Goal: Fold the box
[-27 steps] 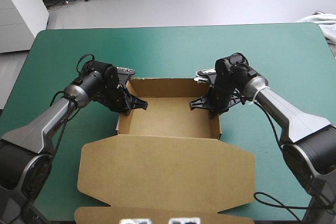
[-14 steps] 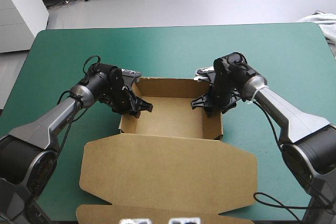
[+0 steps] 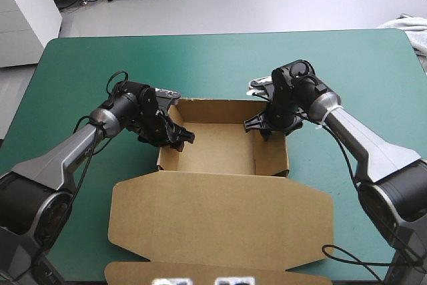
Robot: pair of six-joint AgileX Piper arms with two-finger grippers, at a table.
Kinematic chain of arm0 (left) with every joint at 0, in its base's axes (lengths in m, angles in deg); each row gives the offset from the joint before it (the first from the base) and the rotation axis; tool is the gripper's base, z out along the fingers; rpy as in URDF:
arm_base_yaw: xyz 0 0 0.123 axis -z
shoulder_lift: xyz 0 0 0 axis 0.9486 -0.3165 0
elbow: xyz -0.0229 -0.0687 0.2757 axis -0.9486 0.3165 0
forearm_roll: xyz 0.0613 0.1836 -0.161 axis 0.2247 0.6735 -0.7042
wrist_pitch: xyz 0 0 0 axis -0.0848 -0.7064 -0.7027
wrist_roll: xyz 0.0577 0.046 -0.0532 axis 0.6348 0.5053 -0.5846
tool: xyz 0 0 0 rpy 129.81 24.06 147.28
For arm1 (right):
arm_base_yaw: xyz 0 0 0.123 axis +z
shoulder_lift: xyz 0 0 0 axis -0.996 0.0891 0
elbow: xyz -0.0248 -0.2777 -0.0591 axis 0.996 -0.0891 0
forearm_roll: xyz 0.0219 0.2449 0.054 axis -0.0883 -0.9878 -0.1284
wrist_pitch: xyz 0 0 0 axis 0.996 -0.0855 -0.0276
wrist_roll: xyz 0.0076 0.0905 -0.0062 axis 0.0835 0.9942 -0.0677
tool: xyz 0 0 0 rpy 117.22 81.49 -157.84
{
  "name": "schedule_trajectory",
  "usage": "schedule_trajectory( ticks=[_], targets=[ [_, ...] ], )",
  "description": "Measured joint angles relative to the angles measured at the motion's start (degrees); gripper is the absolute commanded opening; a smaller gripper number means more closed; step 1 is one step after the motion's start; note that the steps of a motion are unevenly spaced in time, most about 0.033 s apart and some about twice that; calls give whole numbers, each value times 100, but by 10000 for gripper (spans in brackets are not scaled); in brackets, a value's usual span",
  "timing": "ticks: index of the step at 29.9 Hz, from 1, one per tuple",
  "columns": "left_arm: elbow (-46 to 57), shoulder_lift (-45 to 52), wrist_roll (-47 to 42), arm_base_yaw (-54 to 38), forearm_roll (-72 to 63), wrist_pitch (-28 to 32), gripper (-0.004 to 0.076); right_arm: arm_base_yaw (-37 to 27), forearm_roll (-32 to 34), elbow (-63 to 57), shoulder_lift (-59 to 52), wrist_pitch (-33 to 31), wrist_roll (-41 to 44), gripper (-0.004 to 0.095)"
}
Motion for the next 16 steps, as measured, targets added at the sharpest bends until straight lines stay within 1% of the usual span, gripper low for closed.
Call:
schedule_trajectory(
  ticks=[10, 16],
  targets=[
    [-20, 0, -7, 0, 0, 105, 476, 0, 256, 199, 7, -45, 0, 519],
    [-510, 0, 6, 3, 0, -31, 476, 0, 306, 659, 7, -67, 0, 519]
  ],
)
